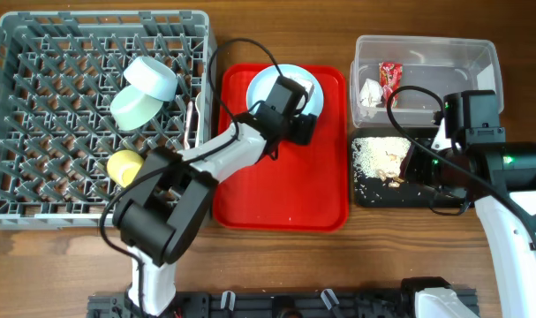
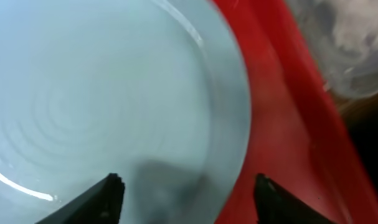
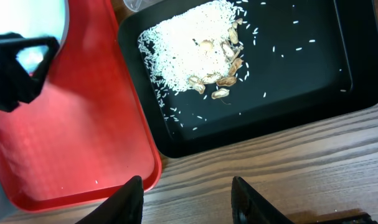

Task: Sort waste into correct bins and load items into the dishwasher rack
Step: 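Grasp the white plate rim with the left gripper and lift it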

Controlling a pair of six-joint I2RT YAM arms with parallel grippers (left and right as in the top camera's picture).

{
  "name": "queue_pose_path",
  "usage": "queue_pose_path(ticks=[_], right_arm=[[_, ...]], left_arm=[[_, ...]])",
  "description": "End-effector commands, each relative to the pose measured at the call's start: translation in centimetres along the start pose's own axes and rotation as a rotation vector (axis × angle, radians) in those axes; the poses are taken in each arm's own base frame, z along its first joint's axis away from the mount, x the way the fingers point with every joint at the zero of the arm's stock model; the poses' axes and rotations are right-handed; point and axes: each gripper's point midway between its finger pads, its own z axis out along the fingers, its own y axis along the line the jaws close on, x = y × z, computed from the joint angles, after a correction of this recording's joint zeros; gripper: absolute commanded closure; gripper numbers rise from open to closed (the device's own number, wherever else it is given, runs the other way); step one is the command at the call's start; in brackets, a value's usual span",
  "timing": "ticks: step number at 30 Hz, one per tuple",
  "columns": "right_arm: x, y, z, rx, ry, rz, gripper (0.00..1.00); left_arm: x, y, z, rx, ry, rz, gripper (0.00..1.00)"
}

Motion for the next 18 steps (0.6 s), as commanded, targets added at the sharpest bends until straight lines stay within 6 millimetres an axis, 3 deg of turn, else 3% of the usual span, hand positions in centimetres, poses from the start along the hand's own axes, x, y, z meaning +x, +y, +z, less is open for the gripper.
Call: queue_pose_path(ticks=[1,5,9,18], right_arm=[[-0.2,0.2,-0.4,-0.016,-0.013,0.000,0.54],[-0.2,0.2,-0.4,-0.017,-0.015,0.000,0.54],[-0.2,0.2,-0.4,-0.017,-0.015,0.000,0.54],[-0.2,0.2,-0.4,-0.017,-0.015,-0.001,0.54]], left_arm=[[2.3,0.6,0.8,-0.024,0.082,0.007,0.40],[5.2,1.2,0.4,-0.052,0.200,-0.001,0.60],[6.9,1.5,-0.1,-0.068,0.272,-0.006,0.88],[7.3,1.1,-0.1,-0.066,0.285,0.003,0.96]])
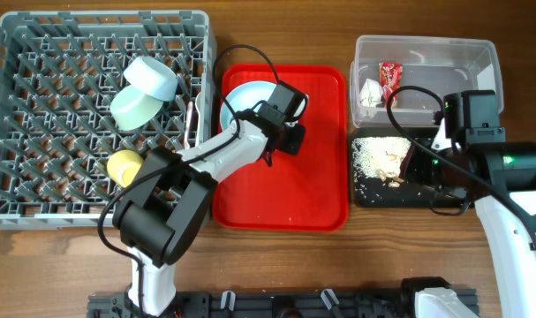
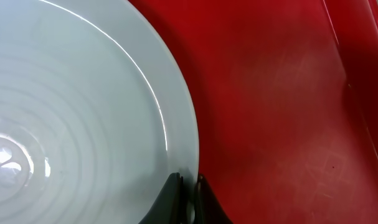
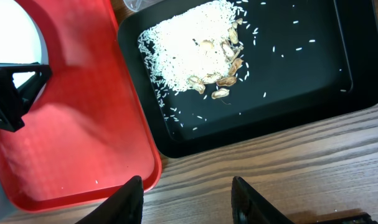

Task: Sort waste into correct bins and load items into the dishwasher rack
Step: 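Grasp the white plate rim with the left gripper and lift it, then stand the white plate upright at the rack's right edge and release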

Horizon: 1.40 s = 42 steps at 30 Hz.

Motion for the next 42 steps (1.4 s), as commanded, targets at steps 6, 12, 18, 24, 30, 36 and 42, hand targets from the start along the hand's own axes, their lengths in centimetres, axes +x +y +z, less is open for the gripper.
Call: queue_pose_path(ticks=[6,12,18,24,30,36,42], right_arm=[[-0.2,0.2,-0.4,-0.016,-0.015,-0.010,0.54],[-0.1,0.2,-0.4,-0.016,-0.012,-0.026,0.54],[-0.2,0.2,-0.4,-0.016,-0.013,-0.025,0.54],[-0.1,0.2,-0.4,-0.016,-0.013,-0.024,0.55],[-0.2,0.2,-0.4,-0.017,-0.014,-0.024,0.55],[-0.2,0.2,-0.4,-0.017,-0.014,-0.024,0.54],[-0.2,0.2,-0.4,-0.017,-0.014,-0.023,0.55]], left_arm=[[3.5,-1.1,1.5,0.000,0.095,0.017,0.96],[1.3,-2.7,-1.1,0.028,0.016,0.031,0.96],[-2.9,-4.1,-7.8,0.072,-0.157,0.041,0.96],[-6.4,-4.7,-15.8,0.111,-0.350,0.040,0.96],[-9.3,0.1,-25.2,0.091,-0.573,-0.101,0.96],[-9.6,5.2,-29.4,0.183,-0.641,-0.178,0.96],[-8.8,8.7,-27.6,0.331,-0.555,-0.283,0.96]])
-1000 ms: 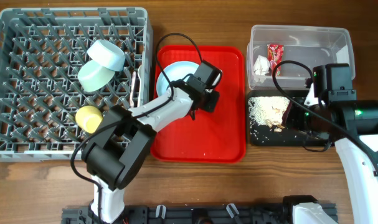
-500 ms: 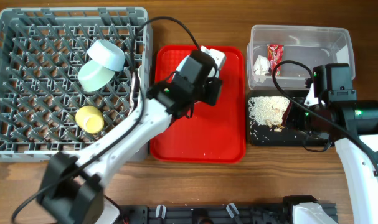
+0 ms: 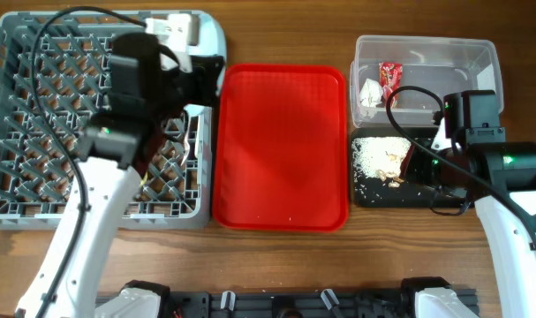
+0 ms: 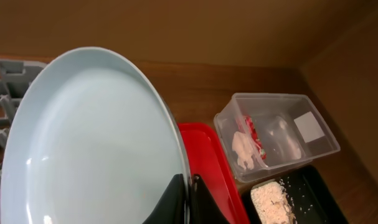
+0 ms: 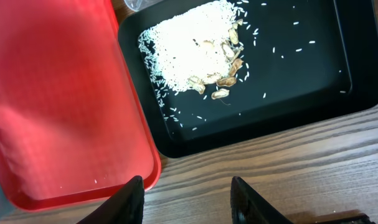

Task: Sort waste into correct bins and load items into the dishwasher rack
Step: 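Stand the white plate upright at the rack's right edge and release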

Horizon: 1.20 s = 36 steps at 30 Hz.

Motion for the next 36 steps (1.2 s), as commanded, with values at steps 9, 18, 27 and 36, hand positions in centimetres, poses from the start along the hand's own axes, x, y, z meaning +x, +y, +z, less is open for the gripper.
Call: queue_pose_path(ticks=[9,18,27,36], right_arm=[[-0.2,0.2,-0.4,-0.017,-0.014,-0.014,0.55],[-0.2,0.2,-0.4,-0.017,-0.015,-0.015,0.54],[-0.3,0.3,-0.4,-0.018,-0.019,-0.018,0.54],[-1.3,0.9,-0.5,-0.047,-0.059,-0.022,0.54]], left_arm=[[3.5,6.0,3.6,0.115,0.178,-0.263,0.96],[3.8,10.5,3.6,-0.017,0.166,-0.312,0.57],[2.8,11.6,-0.5,-0.073,0.129,-0.357,0.36],[2.9,11.5,-7.5,-0.313,0.075,-0.348,0.60]])
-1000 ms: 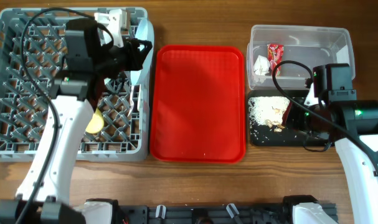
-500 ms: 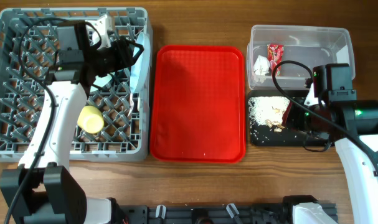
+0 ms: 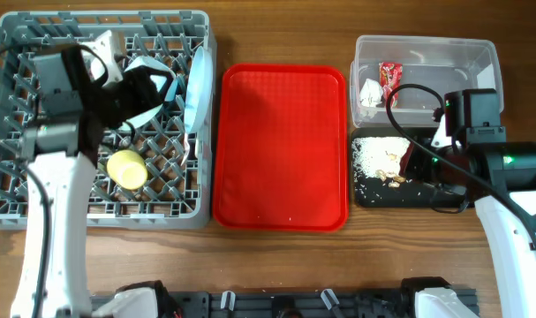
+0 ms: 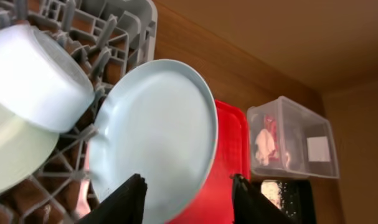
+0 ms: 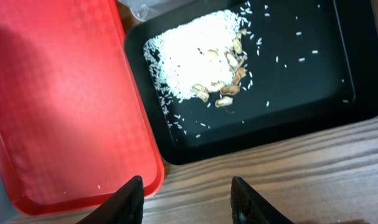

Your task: Sort waste into correct bins and load items into the dishwasher rack

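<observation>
The pale blue plate (image 3: 195, 88) (image 4: 157, 134) stands on edge in the right side of the grey dishwasher rack (image 3: 20, 208), next to two pale bowls (image 3: 148, 88) and a yellow cup (image 3: 126, 169). My left gripper (image 4: 185, 202) is open, hanging over the rack just left of the plate. The red tray (image 3: 281, 146) (image 5: 58, 106) is bare apart from a few crumbs. Over the table's front edge beside the black tray (image 3: 409, 190), my right gripper (image 5: 185, 202) is open and holds nothing.
The black tray (image 5: 263, 81) holds spilled rice and nut shells. A clear plastic bin (image 3: 425, 66) at the back right contains a red wrapper and crumpled paper. The wooden table (image 3: 276, 256) shows in front of the trays.
The plate was in my shut left gripper above the rack's back right corner. It now stands in the rack, and the left gripper has opened and drawn back to the left.
The plate lay on the red tray with my left gripper open at its rim. Then the gripper was shut on the rim. Later the plate was held over the rack's corner, leaving the tray bare. Now it stands in the rack, released. The right arm stayed put.
</observation>
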Controlling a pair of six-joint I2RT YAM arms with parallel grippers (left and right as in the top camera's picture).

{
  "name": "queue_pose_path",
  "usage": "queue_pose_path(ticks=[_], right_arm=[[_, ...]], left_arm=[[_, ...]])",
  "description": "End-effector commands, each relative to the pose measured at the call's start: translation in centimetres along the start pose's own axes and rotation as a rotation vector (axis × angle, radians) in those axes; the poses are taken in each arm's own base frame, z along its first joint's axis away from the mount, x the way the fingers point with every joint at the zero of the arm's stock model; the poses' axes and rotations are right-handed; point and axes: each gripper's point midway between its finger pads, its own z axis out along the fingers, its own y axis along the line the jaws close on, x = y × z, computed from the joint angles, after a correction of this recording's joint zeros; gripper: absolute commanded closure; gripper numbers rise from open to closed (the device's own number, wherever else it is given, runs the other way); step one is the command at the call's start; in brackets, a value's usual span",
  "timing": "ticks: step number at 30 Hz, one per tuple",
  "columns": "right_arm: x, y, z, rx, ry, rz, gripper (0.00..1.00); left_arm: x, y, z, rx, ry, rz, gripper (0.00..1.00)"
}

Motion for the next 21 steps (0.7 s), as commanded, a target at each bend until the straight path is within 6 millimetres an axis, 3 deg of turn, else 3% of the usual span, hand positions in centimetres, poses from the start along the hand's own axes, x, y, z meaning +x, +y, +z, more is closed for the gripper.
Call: queue_pose_path(ticks=[1,4,7,9,11,13,15,18,21], right_arm=[[-1.0,1.2,-0.5,-0.063,-0.043,-0.044,0.54],[-3.7,6.2,-1.8,-0.316,-0.170,-0.261,0.52],[-6.0,7.9,-2.6,-0.380,-0.279,-0.314,0.48],[-6.0,7.8,-2.0,-0.375,-0.257,-0.310,0.46],[-4.7,7.1,-0.8,-0.345,-0.173,-0.298,0.45],[-3.3,5.6,0.2,-0.277,-0.096,-0.257,0.59],[-2.5,4.4,0.4,-0.223,-0.076,-0.201,0.59],[-1.4,4.1,-1.4,-0.244,-0.135,-0.192,0.56],[0.0,3.5,-4.3,-0.274,-0.265,-0.205,0.49]], left_arm=[[0.5,2.9,-3.0,-0.222,-0.054,-0.014,0.62],[2.9,5.9,-4.4,-0.402,0.007,-0.056,0.61],[5.9,7.0,-4.7,-0.454,0.133,-0.104,0.54],[7.6,7.3,-5.2,-0.478,0.200,-0.130,0.51],[9.1,7.6,-5.7,-0.498,0.259,-0.153,0.47],[10.2,7.7,-6.2,-0.512,0.304,-0.162,0.44],[11.1,7.5,-6.9,-0.512,0.344,-0.125,0.46],[11.9,6.9,-8.2,-0.494,0.329,-0.067,0.48],[12.6,5.8,-10.4,-0.454,0.190,-0.009,0.36]])
